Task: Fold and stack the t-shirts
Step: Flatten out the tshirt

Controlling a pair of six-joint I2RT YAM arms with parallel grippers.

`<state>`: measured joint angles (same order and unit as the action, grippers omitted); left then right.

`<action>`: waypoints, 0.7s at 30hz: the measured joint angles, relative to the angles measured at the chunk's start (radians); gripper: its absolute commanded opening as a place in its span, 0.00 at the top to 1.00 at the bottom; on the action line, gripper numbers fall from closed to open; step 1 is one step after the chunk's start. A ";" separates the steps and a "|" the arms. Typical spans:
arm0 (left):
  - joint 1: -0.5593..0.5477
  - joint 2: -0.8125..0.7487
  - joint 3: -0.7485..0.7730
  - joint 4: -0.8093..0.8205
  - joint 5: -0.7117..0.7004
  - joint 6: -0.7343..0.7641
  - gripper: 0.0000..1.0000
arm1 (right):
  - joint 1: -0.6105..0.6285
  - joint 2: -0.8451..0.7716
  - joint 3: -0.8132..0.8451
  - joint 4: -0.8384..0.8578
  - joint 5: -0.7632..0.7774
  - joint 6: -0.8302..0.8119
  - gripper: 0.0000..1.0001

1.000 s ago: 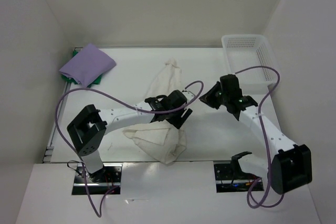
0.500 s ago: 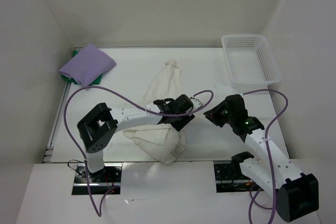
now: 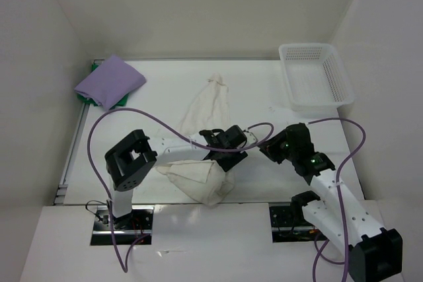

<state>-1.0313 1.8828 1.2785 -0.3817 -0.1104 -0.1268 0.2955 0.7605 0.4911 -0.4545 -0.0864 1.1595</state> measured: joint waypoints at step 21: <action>0.024 -0.115 0.061 -0.042 -0.021 0.004 0.78 | 0.000 0.013 -0.010 0.002 -0.027 0.002 0.56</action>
<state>-1.0073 1.7679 1.3399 -0.4232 -0.1318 -0.1230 0.2955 0.7738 0.4812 -0.4522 -0.1131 1.1610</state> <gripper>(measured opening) 0.226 0.434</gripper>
